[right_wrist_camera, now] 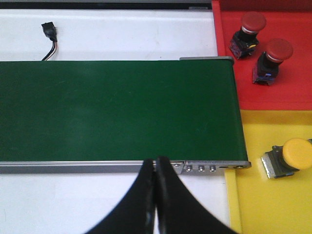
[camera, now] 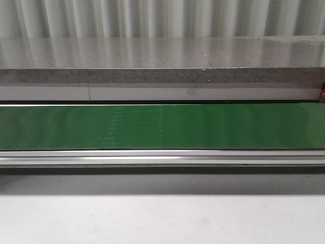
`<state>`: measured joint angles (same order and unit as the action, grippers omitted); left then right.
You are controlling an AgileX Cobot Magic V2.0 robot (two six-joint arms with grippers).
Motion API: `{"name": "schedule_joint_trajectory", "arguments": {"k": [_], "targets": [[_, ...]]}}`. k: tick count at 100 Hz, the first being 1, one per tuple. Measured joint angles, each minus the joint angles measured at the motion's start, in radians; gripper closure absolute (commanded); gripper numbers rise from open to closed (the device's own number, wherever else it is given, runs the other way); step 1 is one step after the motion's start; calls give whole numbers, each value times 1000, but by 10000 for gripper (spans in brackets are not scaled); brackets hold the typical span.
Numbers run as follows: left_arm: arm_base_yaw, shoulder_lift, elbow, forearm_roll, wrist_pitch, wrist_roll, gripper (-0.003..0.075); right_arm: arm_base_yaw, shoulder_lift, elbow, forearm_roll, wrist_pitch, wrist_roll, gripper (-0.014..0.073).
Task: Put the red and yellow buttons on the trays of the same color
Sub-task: 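Grasp the red push-button with the left gripper and set it on the belt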
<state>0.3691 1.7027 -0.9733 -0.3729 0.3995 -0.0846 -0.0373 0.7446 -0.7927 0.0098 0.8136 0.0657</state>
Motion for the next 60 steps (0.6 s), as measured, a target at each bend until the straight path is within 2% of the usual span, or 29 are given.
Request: {"name": "schedule_joint_trajectory", "arguments": {"k": [34, 60], "targets": [[0, -235, -12, 2, 66, 114, 740, 0, 0, 0, 0, 0, 0, 661], [-11, -354, -13, 8, 202, 195, 740, 0, 0, 0, 0, 0, 0, 661]]}}
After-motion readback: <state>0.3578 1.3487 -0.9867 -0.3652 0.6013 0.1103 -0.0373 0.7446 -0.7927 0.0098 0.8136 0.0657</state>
